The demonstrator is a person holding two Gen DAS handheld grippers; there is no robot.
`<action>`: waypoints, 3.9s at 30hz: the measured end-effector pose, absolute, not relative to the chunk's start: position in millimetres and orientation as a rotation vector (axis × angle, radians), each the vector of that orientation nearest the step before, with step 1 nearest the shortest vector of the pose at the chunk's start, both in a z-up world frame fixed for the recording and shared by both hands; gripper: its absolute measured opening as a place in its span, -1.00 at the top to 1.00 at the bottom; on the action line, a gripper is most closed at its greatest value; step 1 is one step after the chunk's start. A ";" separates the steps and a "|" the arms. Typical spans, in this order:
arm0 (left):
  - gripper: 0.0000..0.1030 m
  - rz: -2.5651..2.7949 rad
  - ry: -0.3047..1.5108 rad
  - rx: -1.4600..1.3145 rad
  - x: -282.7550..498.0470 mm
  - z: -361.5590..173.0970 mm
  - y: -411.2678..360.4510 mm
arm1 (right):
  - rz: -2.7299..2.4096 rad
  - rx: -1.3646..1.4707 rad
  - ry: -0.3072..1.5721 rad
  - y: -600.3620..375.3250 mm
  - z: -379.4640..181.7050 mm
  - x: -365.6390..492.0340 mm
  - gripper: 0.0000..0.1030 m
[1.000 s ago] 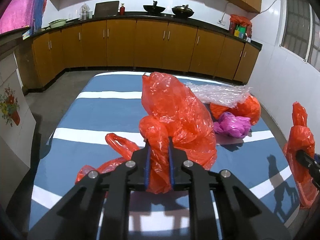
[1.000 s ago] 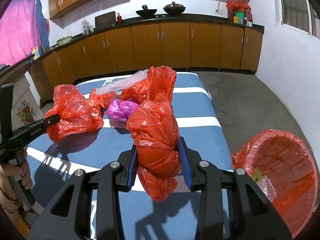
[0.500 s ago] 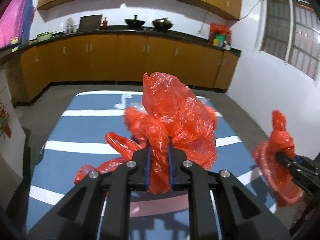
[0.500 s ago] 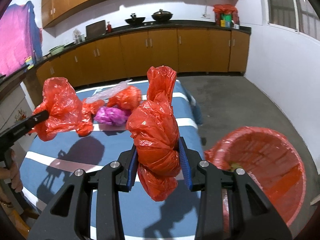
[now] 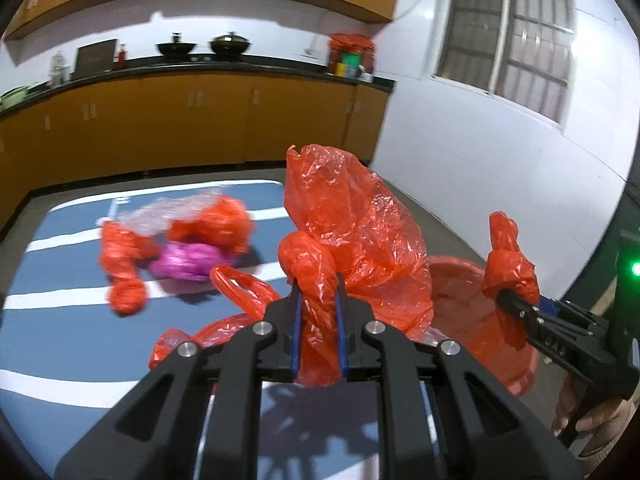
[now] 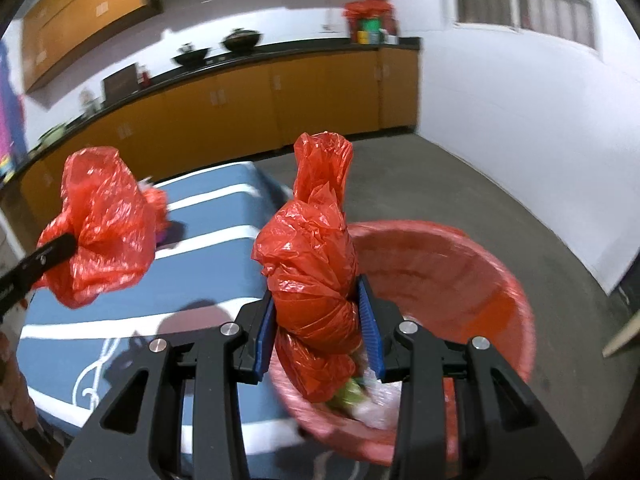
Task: Collect trash
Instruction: 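Carry both red bags over the red basket and open both tools, then return both tools to the pile and close the right tool on a red bag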
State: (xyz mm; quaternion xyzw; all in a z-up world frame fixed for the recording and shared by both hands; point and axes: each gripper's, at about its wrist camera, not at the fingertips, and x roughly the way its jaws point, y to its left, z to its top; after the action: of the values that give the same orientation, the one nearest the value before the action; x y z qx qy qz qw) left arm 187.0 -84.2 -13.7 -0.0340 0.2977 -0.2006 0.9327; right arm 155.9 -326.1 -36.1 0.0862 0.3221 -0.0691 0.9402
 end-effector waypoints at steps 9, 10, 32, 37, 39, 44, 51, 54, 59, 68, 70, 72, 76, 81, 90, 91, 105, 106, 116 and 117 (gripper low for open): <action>0.72 -0.504 0.629 -0.025 186.0 -21.7 -145.4 | -0.223 0.232 0.650 -367.2 -38.4 134.7 0.26; 0.72 -0.512 0.631 -0.022 186.2 -22.7 -150.9 | -0.226 0.235 0.650 -369.0 -39.0 134.1 0.26; 0.69 -0.622 0.695 0.000 207.1 -49.5 -220.7 | -0.241 0.360 0.644 -411.3 -45.9 136.3 0.26; 0.58 -0.646 0.710 0.009 209.4 -55.7 -232.2 | -0.240 0.377 0.638 -418.0 -46.3 134.5 0.23; 0.53 -0.652 0.720 0.009 210.4 -59.8 -234.4 | -0.237 0.378 0.637 -417.8 -46.3 134.1 0.17; 0.33 -0.645 0.738 0.011 214.0 -64.9 -234.3 | -0.241 0.377 0.633 -417.3 -47.7 132.2 -0.15; 0.06 -0.591 0.731 -0.002 218.0 -65.9 -214.2 | -0.250 0.354 0.636 -414.7 -46.9 133.5 -0.16; 0.01 -0.563 0.728 -0.010 219.7 -66.9 -201.8 | -0.246 0.342 0.640 -411.3 -46.8 135.0 -0.16; -0.02 -0.521 0.727 -0.020 221.0 -65.6 -185.3 | -0.227 0.307 0.644 -397.7 -44.6 140.9 -0.16; -0.14 -0.408 0.666 -0.021 221.3 -52.6 -123.5 | -0.113 0.240 0.650 -347.9 -34.3 175.7 -0.15; -0.18 -0.364 0.652 -0.026 222.8 -49.8 -100.2 | -0.068 0.222 0.651 -327.2 -32.0 188.9 -0.16; -0.19 -0.323 0.639 -0.028 223.0 -48.2 -78.6 | -0.033 0.210 0.650 -310.2 -30.8 199.3 -0.16; -0.23 -0.210 0.604 -0.041 222.0 -44.9 -23.2 | 0.049 0.187 0.656 -268.6 -31.2 224.1 -0.15; -0.28 -0.076 0.564 -0.056 220.6 -39.5 38.5 | 0.151 0.139 0.660 -210.7 -32.3 259.3 -0.15; -0.30 0.077 0.564 -0.117 218.5 -43.4 121.1 | 0.231 0.095 0.663 -142.4 -41.8 314.6 -0.16; -0.30 0.084 0.566 -0.118 217.9 -44.8 126.0 | 0.230 0.091 0.665 -139.0 -44.0 320.6 -0.16; -0.30 0.129 0.583 -0.140 221.3 -59.2 149.5 | 0.253 0.018 0.686 -112.4 -64.6 356.9 -0.39; -0.30 0.128 0.584 -0.139 221.8 -59.4 149.1 | 0.259 0.018 0.690 -111.9 -65.7 358.0 -0.39; -0.30 0.113 0.595 -0.142 227.3 -63.2 142.6 | 0.328 -0.013 0.741 -101.9 -76.3 361.3 0.17; -0.30 0.111 0.596 -0.143 227.7 -63.6 141.6 | 0.335 -0.016 0.745 -101.9 -77.1 360.8 0.22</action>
State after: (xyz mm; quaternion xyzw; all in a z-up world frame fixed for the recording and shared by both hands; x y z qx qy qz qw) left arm 227.7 141.6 -63.6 -0.0703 0.2933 0.0547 0.9519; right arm 360.8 -101.9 -77.1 -0.0076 0.3622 0.1627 0.9178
